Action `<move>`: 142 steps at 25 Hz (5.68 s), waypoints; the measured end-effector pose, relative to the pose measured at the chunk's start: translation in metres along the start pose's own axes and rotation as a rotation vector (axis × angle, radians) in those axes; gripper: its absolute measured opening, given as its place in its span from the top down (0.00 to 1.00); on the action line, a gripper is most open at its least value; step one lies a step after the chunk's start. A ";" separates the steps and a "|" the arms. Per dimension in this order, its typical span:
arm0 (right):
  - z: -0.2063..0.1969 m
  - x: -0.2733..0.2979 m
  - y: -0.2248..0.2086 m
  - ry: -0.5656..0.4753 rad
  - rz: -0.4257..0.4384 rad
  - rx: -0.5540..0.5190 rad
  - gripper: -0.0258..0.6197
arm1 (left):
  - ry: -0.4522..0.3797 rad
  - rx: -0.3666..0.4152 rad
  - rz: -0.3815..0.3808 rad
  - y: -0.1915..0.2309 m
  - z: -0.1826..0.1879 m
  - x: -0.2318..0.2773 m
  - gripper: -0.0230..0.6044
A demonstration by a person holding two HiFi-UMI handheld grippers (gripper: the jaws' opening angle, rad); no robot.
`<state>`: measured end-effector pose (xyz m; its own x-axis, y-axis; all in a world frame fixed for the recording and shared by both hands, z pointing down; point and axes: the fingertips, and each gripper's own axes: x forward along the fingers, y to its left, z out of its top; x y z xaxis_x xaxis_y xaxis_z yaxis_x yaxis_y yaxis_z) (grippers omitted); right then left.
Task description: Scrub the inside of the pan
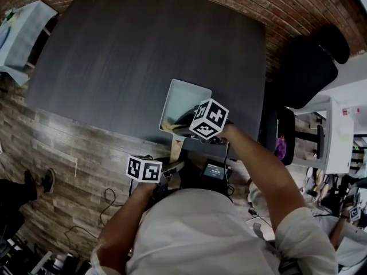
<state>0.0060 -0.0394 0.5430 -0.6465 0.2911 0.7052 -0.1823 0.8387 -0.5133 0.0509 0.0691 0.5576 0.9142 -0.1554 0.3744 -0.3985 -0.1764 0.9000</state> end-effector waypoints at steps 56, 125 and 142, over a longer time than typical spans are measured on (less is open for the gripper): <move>-0.015 -0.053 -0.115 0.223 -0.697 -0.281 0.85 | -0.057 -0.047 -0.004 0.000 0.001 -0.001 0.83; 0.044 -0.055 -0.095 -0.194 -0.532 0.026 0.85 | -0.012 -0.045 0.035 0.001 -0.002 0.001 0.83; 0.046 -0.018 -0.096 -0.082 -0.487 -0.015 0.85 | 0.108 0.052 0.060 -0.001 -0.006 0.004 0.82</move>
<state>0.0008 -0.1462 0.5571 -0.5450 -0.1731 0.8204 -0.4674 0.8751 -0.1258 0.0557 0.0749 0.5598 0.8901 -0.0625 0.4515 -0.4536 -0.2204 0.8635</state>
